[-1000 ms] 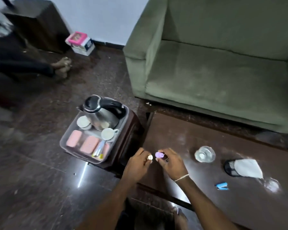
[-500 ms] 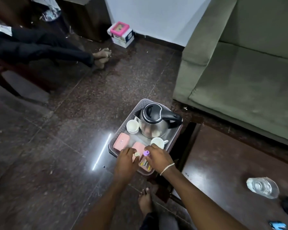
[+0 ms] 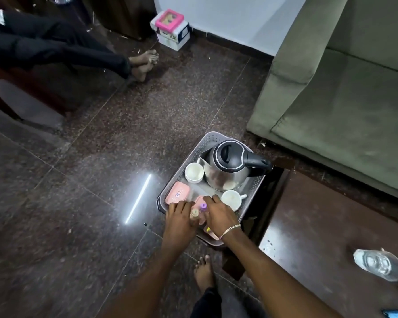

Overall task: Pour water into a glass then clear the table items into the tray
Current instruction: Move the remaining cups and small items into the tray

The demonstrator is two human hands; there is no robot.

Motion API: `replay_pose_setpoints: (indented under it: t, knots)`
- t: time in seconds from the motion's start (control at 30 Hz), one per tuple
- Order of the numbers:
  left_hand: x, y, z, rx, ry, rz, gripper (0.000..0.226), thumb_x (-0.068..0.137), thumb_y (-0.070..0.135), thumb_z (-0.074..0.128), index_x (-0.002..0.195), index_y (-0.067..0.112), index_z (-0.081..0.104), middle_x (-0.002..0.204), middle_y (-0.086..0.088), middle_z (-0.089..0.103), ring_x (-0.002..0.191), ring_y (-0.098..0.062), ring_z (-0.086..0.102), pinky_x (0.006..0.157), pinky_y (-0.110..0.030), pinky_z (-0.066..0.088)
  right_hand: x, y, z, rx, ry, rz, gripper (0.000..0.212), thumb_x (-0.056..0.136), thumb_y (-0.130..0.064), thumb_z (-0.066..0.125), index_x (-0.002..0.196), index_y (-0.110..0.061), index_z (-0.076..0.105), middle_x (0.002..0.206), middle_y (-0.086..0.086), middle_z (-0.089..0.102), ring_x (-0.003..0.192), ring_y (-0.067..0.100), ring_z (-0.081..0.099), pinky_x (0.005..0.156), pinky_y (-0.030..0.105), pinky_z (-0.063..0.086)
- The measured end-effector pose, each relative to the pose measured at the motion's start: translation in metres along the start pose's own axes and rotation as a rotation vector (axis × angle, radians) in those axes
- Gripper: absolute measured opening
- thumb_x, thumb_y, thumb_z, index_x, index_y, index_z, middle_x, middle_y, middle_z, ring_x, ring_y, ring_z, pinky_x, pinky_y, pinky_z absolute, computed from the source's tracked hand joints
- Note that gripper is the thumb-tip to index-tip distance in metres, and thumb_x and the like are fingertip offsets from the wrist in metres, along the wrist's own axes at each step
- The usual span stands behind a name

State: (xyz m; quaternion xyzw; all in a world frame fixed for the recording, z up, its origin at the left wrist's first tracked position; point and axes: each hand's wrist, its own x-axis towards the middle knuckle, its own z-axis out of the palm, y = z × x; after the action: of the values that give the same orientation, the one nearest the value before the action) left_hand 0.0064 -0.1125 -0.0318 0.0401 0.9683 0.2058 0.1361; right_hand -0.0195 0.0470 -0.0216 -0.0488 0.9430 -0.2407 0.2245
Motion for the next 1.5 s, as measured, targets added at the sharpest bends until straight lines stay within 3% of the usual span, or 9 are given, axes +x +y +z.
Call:
replay_pose_setpoints:
  t: [0.1, 0.3, 0.43, 0.53, 0.7, 0.93, 1.2, 1.5]
  knots:
    - [-0.004, 0.010, -0.009, -0.028, 0.037, 0.030, 0.065, 0.080, 0.045, 0.071, 0.137, 0.017, 0.056, 0.133, -0.001, 0.058, 0.115, -0.028, 0.049, 0.101, -0.046, 0.046, -0.018, 0.010, -0.010, 0.080, 0.095, -0.005, 0.049, 0.087, -0.019, 0.063, 0.134, -0.018, 0.050, 0.122, 0.007, 0.053, 0.103, 0.036, 0.063, 0.078, 0.045, 0.055]
    - [-0.003, 0.069, -0.015, -0.041, 0.075, 0.253, 0.058, 0.084, 0.043, 0.066, 0.136, 0.020, 0.051, 0.131, -0.001, 0.054, 0.116, -0.028, 0.051, 0.101, -0.044, 0.045, -0.074, 0.059, -0.042, 0.166, 0.272, 0.040, 0.060, 0.085, -0.030, 0.069, 0.140, -0.021, 0.045, 0.133, 0.004, 0.051, 0.118, 0.029, 0.058, 0.090, 0.040, 0.055]
    - [-0.006, 0.130, 0.002, -0.061, -0.009, 0.356, 0.067, 0.087, 0.050, 0.066, 0.145, 0.021, 0.047, 0.141, -0.001, 0.051, 0.129, -0.025, 0.048, 0.108, -0.043, 0.044, -0.125, 0.111, -0.062, 0.152, 0.335, 0.114, 0.067, 0.086, -0.039, 0.070, 0.145, -0.022, 0.042, 0.129, 0.001, 0.051, 0.117, 0.025, 0.057, 0.088, 0.038, 0.055]
    - [-0.015, 0.179, 0.023, -0.077, -0.037, 0.450, 0.067, 0.087, 0.050, 0.068, 0.144, 0.021, 0.047, 0.139, 0.000, 0.050, 0.129, -0.024, 0.049, 0.109, -0.041, 0.043, -0.168, 0.152, -0.073, 0.142, 0.406, 0.163, 0.068, 0.085, -0.039, 0.072, 0.144, -0.021, 0.044, 0.126, -0.001, 0.053, 0.109, 0.024, 0.060, 0.082, 0.033, 0.054]
    - [-0.044, 0.265, 0.073, -0.043, -0.132, 0.538, 0.070, 0.085, 0.049, 0.065, 0.147, 0.026, 0.041, 0.143, 0.004, 0.046, 0.129, -0.022, 0.048, 0.108, -0.043, 0.046, -0.246, 0.227, -0.082, 0.149, 0.464, 0.274, 0.068, 0.083, -0.040, 0.073, 0.142, -0.022, 0.045, 0.129, -0.001, 0.054, 0.116, 0.024, 0.059, 0.082, 0.035, 0.056]
    - [-0.096, 0.366, 0.158, -0.049, -0.266, 0.648, 0.068, 0.088, 0.049, 0.063, 0.148, 0.030, 0.038, 0.143, 0.008, 0.043, 0.129, -0.016, 0.044, 0.109, -0.038, 0.043, -0.355, 0.332, -0.069, 0.206, 0.460, 0.478, 0.065, 0.087, -0.039, 0.070, 0.144, -0.016, 0.047, 0.136, 0.006, 0.054, 0.118, 0.030, 0.057, 0.092, 0.038, 0.051]
    - [-0.141, 0.440, 0.278, -0.043, -0.443, 0.732, 0.063, 0.091, 0.040, 0.066, 0.146, 0.016, 0.048, 0.143, 0.000, 0.050, 0.131, -0.021, 0.049, 0.114, -0.036, 0.041, -0.433, 0.436, -0.021, 0.273, 0.413, 0.691, 0.052, 0.085, -0.012, 0.066, 0.135, -0.009, 0.055, 0.129, 0.012, 0.055, 0.110, 0.035, 0.060, 0.090, 0.041, 0.053]
    - [-0.181, 0.470, 0.383, -0.027, -0.549, 0.633, 0.049, 0.090, 0.030, 0.069, 0.135, 0.016, 0.055, 0.125, -0.002, 0.052, 0.115, -0.025, 0.059, 0.103, -0.036, 0.045, -0.438, 0.509, 0.029, 0.243, 0.280, 0.650, 0.058, 0.087, -0.009, 0.059, 0.144, -0.014, 0.047, 0.133, 0.009, 0.049, 0.112, 0.031, 0.057, 0.095, 0.040, 0.050]
